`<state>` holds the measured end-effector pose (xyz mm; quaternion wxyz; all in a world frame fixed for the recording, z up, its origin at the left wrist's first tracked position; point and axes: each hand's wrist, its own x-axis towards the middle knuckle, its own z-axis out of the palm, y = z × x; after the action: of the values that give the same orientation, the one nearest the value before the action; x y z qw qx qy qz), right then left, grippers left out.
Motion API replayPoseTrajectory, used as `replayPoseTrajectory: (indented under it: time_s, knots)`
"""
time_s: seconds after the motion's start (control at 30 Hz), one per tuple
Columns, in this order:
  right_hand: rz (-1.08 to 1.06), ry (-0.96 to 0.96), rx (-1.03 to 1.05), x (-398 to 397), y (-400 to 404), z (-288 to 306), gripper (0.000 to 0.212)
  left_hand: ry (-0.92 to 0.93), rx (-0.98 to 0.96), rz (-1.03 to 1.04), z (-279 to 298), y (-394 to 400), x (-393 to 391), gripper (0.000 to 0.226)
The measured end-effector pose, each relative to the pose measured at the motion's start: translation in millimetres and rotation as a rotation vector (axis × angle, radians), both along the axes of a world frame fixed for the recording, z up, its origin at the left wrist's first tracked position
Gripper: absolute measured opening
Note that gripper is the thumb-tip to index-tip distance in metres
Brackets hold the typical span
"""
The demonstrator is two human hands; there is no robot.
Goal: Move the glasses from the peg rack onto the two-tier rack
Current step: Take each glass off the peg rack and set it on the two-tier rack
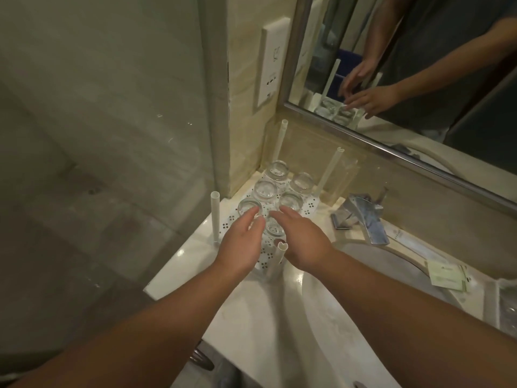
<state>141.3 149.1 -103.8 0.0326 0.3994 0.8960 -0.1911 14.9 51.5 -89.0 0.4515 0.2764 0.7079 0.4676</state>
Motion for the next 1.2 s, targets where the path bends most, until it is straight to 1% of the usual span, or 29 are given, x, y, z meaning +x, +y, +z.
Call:
replayPoseTrajectory:
  time_s: [0.13, 0.23, 0.3, 0.43, 0.5, 0.63, 0.77, 0.93, 1.0, 1.13, 1.2]
  knots:
    - [0.0, -0.049, -0.015, -7.2, 3.5, -9.1, 0.079, 0.013, -0.008, -0.072, -9.1, 4.2, -1.5, 0.045]
    - [-0.006, -0.057, 0.003, -11.1, 4.6, -14.1, 0.081, 0.067, 0.0, -0.093, -13.8, 6.7, -3.0, 0.045]
    - [-0.011, -0.07, 0.033, -13.1, 5.9, -15.7, 0.077, 0.124, -0.009, -0.106, -15.5, 6.2, -3.5, 0.044]
    - [-0.026, -0.117, 0.057, -15.0, 10.0, -14.0, 0.068, 0.169, 0.002, -0.087, -16.0, 1.7, -1.5, 0.042]
    - [-0.027, -0.112, 0.032, -15.4, 10.9, -12.9, 0.064, 0.165, 0.001, -0.082, -15.8, 0.0, 0.7, 0.041]
    - [0.013, -0.134, 0.022, -16.3, 10.6, -14.5, 0.065, 0.139, -0.002, -0.087, -17.1, -2.1, 5.1, 0.036]
    - [0.021, -0.142, 0.054, -16.9, 9.9, -15.0, 0.058, 0.058, -0.002, -0.045, -13.5, -3.6, 8.6, 0.022]
    - [0.003, -0.135, 0.064, -13.7, 11.0, -7.2, 0.057, -0.098, -0.023, 0.037, 0.5, -3.4, 12.7, 0.021]
    - [0.006, -0.113, 0.071, -11.2, 13.2, 0.5, 0.058, -0.133, -0.013, 0.06, 6.9, -2.8, 13.3, 0.019]
    - [-0.006, -0.059, 0.09, -5.8, 16.6, 22.0, 0.058, -0.189, -0.022, 0.111, 15.6, -1.6, 13.1, 0.021]
    - [-0.01, -0.032, 0.113, -3.9, 17.6, 35.8, 0.058, -0.286, -0.029, 0.155, 21.7, -1.3, 13.5, 0.016]
